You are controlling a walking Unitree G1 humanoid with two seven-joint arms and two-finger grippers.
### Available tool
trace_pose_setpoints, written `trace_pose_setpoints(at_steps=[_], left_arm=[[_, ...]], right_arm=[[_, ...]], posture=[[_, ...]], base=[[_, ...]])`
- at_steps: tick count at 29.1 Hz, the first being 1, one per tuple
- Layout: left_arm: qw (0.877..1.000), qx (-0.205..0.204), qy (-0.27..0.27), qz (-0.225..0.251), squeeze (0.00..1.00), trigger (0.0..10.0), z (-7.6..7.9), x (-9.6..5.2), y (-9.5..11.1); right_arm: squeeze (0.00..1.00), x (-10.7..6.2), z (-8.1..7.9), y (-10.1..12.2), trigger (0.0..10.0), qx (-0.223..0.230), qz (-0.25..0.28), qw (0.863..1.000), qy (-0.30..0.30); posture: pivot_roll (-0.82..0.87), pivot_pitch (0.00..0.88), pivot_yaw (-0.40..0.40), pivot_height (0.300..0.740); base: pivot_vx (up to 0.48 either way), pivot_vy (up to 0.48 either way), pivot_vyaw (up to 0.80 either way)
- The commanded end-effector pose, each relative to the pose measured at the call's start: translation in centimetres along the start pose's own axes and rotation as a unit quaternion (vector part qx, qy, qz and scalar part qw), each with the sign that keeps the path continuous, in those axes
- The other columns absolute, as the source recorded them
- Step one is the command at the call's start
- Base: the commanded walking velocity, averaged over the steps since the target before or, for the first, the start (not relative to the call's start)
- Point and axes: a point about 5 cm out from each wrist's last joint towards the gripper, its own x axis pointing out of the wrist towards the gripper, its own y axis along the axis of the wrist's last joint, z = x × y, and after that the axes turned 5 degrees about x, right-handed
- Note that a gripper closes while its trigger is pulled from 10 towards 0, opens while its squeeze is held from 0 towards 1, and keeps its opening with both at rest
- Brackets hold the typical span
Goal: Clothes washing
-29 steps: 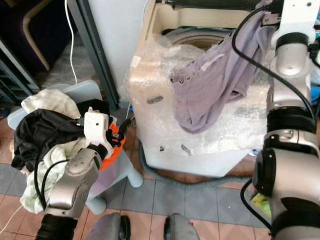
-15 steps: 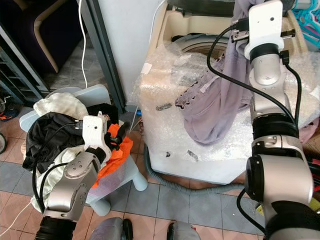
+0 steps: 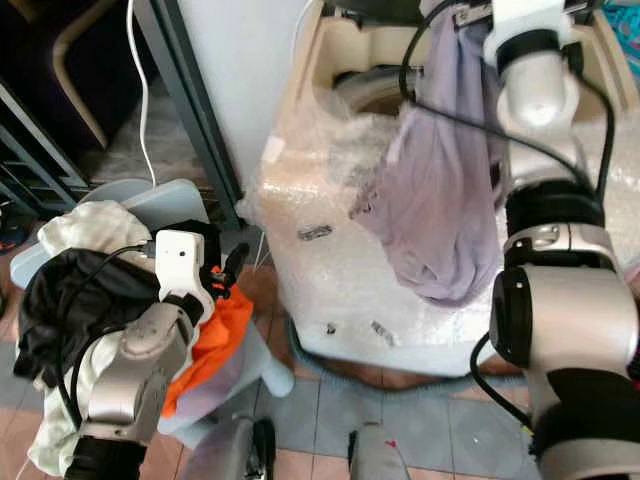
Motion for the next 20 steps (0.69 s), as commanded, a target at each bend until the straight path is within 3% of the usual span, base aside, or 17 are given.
trace_pose_setpoints(at_steps=[1,5,6,7,8,9,10,13,15,20], left_arm=[[1.0,0.001,0.01,-0.007,0.0,10.0,-0.3,-0.3,-0.4],[1.0,0.0,0.012,-0.007,0.0,10.0,-0.1,-0.3,-0.4],[1.0,-0.001,0.013,-0.007,0.0,10.0,-0.1,-0.3,-0.4],[1.0,-0.001,0.013,-0.007,0.0,10.0,-0.1,-0.3,-0.4],[1.0,-0.002,0.015,-0.008,0.0,10.0,-0.1,-0.3,-0.4],[1.0,-0.001,0.015,-0.01,0.0,10.0,-0.1,-0.3,-0.5],[1.0,0.001,0.015,-0.013,0.0,10.0,-0.2,-0.3,-0.5],[1.0,0.003,0.014,-0.014,0.0,10.0,-0.2,-0.3,-0.6],[1.0,0.003,0.013,-0.015,0.0,10.0,-0.2,-0.3,-0.6],[1.0,0.005,0.004,-0.008,0.0,10.0,0.1,-0.2,-0.3]], right_arm=[[0.0,1.7,-0.5,2.8,10.0,0.003,0.055,0.998,0.002],[0.0,0.9,-3.2,0.9,10.0,0.059,0.0,0.997,0.052],[0.0,-0.4,-5.0,-1.1,10.0,0.076,-0.05,0.992,0.093],[0.0,-0.4,-5.0,-1.1,10.0,0.076,-0.05,0.992,0.093],[0.0,-1.8,-6.5,-2.8,10.0,0.103,-0.099,0.981,0.128],[1.0,-2.8,-7.5,-4.0,10.0,0.12,-0.134,0.972,0.149],[1.0,-5.0,-9.2,-6.2,10.0,0.123,-0.206,0.951,0.195],[1.0,-7.1,-10.4,-7.8,10.0,0.139,-0.261,0.927,0.232],[1.0,-7.7,-10.6,-8.2,10.0,0.127,-0.27,0.924,0.239],[1.0,-8.5,-10.5,-8.7,10.0,0.146,-0.284,0.916,0.242]], posture=[[-0.02,0.109,0.032,0.74],[-0.02,0.104,0.026,0.74],[-0.02,0.105,0.026,0.74],[-0.02,0.105,0.026,0.74],[-0.02,0.104,0.027,0.74],[-0.02,0.105,0.028,0.74],[-0.02,0.106,0.031,0.74],[-0.02,0.103,0.032,0.74],[-0.02,0.103,0.033,0.74],[-0.03,0.103,0.037,0.74]], base=[[0.0,0.0,0.0],[0.0,0.0,0.0],[0.0,0.0,0.0],[0.0,0.0,0.0],[0.0,0.0,0.0],[0.0,0.0,0.0],[0.0,0.0,0.0],[0.0,0.0,0.0],[0.0,0.0,0.0],[0.0,0.0,0.0]])
